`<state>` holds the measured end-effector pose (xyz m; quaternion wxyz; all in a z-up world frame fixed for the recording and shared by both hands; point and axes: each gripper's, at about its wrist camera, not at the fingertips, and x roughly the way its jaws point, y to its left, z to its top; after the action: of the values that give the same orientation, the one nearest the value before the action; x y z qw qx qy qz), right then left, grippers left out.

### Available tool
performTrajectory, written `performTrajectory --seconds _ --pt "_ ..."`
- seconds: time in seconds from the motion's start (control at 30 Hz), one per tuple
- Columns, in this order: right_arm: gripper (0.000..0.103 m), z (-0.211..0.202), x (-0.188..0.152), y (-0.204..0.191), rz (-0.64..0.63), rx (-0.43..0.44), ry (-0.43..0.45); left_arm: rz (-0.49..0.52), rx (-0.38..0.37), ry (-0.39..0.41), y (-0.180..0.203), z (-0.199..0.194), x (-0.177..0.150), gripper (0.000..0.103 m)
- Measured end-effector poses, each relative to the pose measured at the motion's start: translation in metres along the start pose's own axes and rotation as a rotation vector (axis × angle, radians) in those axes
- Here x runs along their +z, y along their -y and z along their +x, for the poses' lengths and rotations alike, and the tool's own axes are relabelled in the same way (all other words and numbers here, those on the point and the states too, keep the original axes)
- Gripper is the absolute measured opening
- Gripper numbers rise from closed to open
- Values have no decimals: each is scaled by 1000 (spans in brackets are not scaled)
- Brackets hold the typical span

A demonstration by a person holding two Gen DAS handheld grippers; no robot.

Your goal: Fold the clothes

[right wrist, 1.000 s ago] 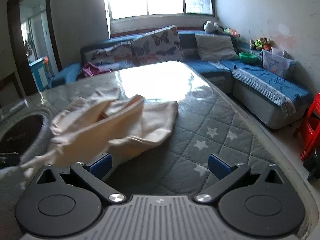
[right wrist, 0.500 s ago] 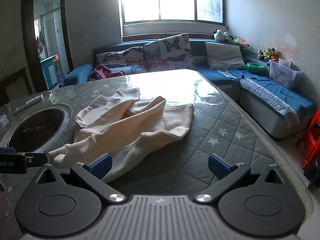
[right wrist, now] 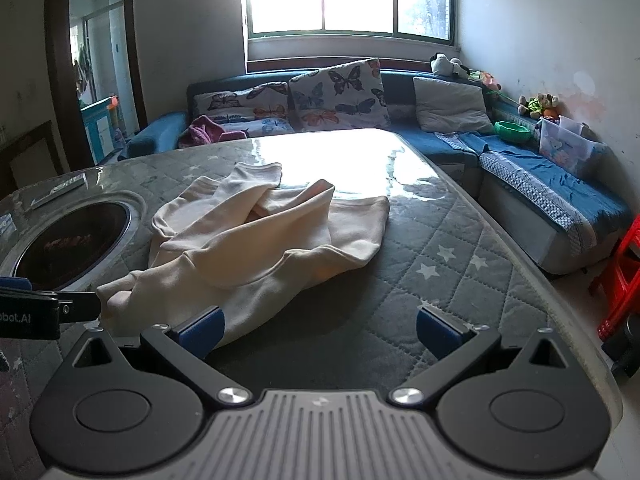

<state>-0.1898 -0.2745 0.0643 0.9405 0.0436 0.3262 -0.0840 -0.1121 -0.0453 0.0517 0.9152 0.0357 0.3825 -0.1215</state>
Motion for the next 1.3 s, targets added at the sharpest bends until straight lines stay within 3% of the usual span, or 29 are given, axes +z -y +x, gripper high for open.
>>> performTrajectory --seconds 0.87,1.3 --pt "103 14 14 -14 -36 32 -18 16 17 -20 3 10 15 103" --pt "103 25 27 -15 -48 41 -14 40 61 -34 9 23 31 103"
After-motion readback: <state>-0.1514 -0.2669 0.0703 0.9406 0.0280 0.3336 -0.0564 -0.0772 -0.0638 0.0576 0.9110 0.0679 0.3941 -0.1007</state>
